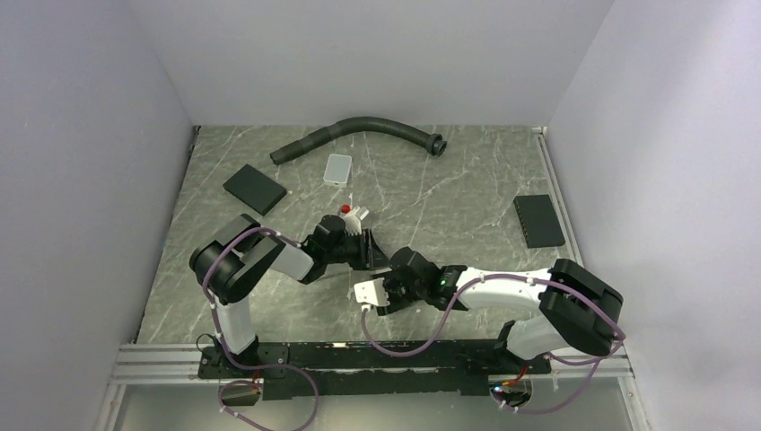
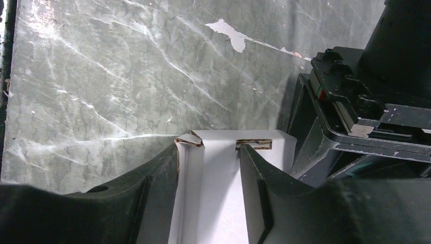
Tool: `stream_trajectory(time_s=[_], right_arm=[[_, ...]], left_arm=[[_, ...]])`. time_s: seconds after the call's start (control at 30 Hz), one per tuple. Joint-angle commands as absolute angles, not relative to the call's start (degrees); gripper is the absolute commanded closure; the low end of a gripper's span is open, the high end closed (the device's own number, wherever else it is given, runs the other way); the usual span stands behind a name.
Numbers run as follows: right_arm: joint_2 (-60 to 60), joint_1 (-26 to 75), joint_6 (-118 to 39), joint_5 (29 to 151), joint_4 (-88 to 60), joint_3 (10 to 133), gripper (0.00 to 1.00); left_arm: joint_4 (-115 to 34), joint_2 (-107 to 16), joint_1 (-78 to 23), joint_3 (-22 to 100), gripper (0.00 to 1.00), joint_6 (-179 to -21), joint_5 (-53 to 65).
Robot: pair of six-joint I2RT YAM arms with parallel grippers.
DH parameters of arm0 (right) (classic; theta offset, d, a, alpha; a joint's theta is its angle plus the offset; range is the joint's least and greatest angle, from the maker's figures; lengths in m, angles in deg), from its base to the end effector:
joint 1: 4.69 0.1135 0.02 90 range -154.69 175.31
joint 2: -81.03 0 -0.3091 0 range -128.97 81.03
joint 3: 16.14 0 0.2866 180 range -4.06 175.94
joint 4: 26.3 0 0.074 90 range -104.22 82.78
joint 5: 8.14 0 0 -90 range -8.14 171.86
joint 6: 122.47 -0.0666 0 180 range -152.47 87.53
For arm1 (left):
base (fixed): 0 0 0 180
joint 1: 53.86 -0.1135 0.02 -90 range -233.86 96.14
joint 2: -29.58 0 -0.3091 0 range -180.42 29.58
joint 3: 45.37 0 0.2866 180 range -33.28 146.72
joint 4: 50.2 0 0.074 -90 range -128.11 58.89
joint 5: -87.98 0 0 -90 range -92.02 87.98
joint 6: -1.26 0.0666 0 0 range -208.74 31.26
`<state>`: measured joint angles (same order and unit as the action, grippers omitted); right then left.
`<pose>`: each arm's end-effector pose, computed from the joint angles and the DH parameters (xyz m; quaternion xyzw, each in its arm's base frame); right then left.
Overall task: Fold the paper box
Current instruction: Close the paper box at the center of the board.
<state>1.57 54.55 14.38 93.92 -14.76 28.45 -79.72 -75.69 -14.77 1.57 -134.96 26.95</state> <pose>0.1387 0.2602 0.1528 -0.7613 0.5240 0.1368 0.3566 0.2651 -0.2569 0.1040 0.0752 0.8397 -0.4923 0.2165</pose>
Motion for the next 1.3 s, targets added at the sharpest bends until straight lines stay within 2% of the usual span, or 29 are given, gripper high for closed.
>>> stream_trajectory(time_s=[0.0, 0.07, 0.33, 0.67, 0.87, 1.13, 1.27], right_arm=[[0.29, 53.76, 13.63, 91.42, -14.99, 29.66, 0.45], [1.15, 53.49, 14.81, 92.30, -14.57, 29.02, 0.40], [1.17, 53.14, 16.87, 95.25, -11.16, 29.13, 0.29], [-0.71, 55.27, 14.82, 89.63, -16.51, 28.72, 0.26], [-1.08, 55.60, 12.39, 86.43, -18.95, 29.05, 0.34], [-1.28, 55.05, 11.28, 86.05, -18.38, 29.54, 0.60], [-1.54, 54.28, 11.21, 86.45, -17.50, 29.73, 0.65]], left_arm=[[-70.87, -78.82, -13.00, -2.36, 0.58, -135.46, 27.90], [-71.06, -78.62, -12.99, -2.67, 0.58, -135.41, 27.79], [-70.93, -78.85, -13.01, -2.52, 0.58, -135.59, 27.69], [-72.33, -79.32, -13.12, -2.96, 0.59, -136.47, 27.52], [-73.35, -79.85, -13.12, -3.22, 0.59, -136.95, 27.56], [-73.31, -79.61, -13.07, -3.48, 0.60, -136.86, 27.62], [-73.74, -79.75, -13.08, -3.81, 0.60, -136.99, 27.72]])
